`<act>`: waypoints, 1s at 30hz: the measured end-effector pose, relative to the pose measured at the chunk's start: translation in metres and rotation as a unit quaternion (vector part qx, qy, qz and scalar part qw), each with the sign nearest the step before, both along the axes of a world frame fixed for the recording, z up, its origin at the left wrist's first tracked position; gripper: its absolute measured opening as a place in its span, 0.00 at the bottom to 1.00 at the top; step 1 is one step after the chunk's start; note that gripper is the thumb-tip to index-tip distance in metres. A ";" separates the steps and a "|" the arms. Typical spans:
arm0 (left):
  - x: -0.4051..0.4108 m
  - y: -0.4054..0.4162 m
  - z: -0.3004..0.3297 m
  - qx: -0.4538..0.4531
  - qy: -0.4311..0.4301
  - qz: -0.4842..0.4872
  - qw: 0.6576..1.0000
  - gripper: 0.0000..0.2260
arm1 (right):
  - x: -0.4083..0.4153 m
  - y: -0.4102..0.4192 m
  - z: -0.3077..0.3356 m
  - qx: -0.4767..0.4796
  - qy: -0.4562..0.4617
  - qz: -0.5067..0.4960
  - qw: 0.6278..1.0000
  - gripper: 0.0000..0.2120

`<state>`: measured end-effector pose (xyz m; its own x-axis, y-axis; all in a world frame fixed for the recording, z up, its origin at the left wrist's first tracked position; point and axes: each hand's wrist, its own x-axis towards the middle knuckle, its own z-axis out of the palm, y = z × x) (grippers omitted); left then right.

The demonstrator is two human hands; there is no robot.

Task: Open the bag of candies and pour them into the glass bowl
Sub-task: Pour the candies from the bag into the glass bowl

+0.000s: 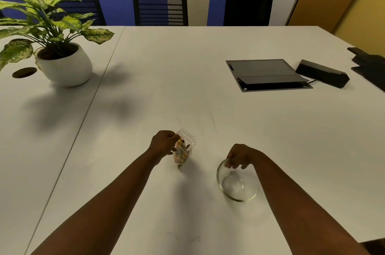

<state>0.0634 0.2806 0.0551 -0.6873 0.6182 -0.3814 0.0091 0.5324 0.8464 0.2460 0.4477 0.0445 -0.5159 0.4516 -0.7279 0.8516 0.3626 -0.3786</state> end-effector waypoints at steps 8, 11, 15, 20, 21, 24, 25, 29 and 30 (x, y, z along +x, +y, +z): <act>-0.007 -0.009 0.000 0.009 0.013 0.028 0.999 0.14 | -0.024 -0.015 -0.006 -0.035 0.096 -0.123 0.987 0.10; -0.007 -0.012 0.002 0.011 0.019 0.027 0.999 0.13 | -0.033 -0.021 -0.011 -0.025 0.103 -0.143 0.984 0.12; -0.007 -0.014 0.006 0.026 0.040 0.017 0.999 0.06 | -0.037 -0.025 -0.021 -0.012 0.113 -0.161 0.980 0.10; -0.009 -0.014 0.008 0.039 0.033 0.026 0.998 0.05 | -0.040 -0.029 -0.025 -0.016 0.119 -0.180 0.976 0.09; -0.009 -0.013 0.008 0.041 0.023 0.032 0.998 0.05 | -0.040 -0.030 -0.025 -0.011 0.118 -0.184 0.976 0.09; -0.010 -0.008 0.011 0.048 -0.004 0.051 0.998 0.06 | -0.041 -0.029 -0.027 -0.014 0.112 -0.183 0.977 0.05; -0.011 -0.006 0.012 0.052 -0.008 0.056 0.997 0.08 | -0.043 -0.029 -0.026 -0.022 0.112 -0.181 0.977 0.05; -0.010 0.004 0.021 0.089 -0.036 0.062 0.993 0.12 | -0.051 -0.029 -0.014 0.078 0.151 -0.127 0.977 0.18; -0.009 0.007 0.025 0.103 -0.051 0.060 0.992 0.12 | -0.053 -0.029 -0.011 0.093 0.205 -0.155 0.962 0.18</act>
